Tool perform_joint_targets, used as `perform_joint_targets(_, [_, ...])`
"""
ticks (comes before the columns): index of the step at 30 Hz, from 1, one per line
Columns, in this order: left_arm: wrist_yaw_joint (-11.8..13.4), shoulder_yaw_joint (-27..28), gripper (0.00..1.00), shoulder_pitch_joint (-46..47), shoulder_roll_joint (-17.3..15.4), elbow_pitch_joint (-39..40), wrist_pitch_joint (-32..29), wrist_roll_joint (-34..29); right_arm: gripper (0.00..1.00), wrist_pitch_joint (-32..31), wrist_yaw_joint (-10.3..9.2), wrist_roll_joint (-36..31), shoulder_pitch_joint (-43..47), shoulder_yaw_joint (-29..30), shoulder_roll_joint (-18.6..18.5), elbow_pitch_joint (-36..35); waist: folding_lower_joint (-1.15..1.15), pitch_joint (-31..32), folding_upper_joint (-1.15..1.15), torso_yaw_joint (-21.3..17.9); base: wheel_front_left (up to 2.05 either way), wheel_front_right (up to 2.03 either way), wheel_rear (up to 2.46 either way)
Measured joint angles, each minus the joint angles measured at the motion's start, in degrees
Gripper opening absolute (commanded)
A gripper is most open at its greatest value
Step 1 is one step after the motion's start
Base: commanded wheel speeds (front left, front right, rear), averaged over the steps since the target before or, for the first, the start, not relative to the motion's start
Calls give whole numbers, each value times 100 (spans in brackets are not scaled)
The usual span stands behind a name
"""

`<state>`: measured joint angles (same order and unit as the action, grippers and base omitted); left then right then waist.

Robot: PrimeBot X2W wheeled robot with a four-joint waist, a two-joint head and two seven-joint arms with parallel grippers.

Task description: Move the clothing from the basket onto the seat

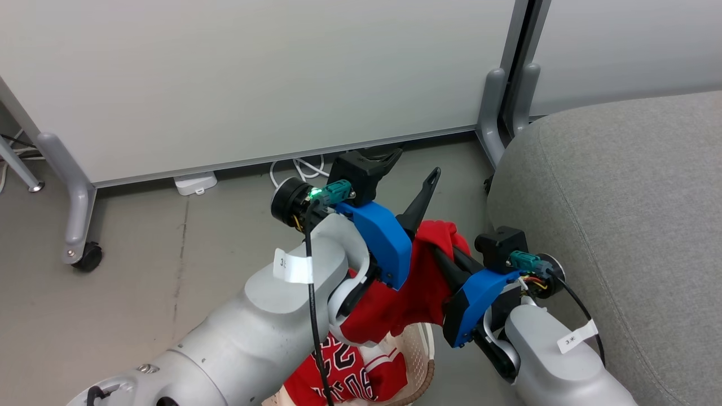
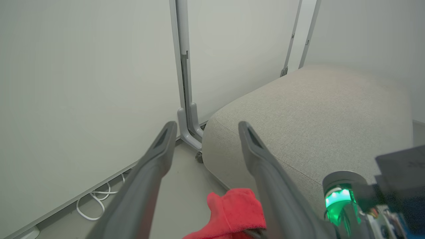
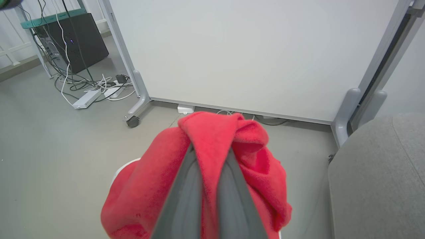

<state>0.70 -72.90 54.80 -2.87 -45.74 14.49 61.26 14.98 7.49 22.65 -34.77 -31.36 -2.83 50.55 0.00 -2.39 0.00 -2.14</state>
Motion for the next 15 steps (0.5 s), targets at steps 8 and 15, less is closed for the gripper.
perform_joint_targets(8, [-71,1003,100,-566,-129,534,51,-955,0,0,0,-107,-23,212,0,14,0,-65,0,62,0,0,0])
perform_joint_targets(15, [-176,2094,100,-1662,-379,1300,52,-2192,0,0,0,-162,-25,342,0,-1,0,-98,0,109,0,0,0])
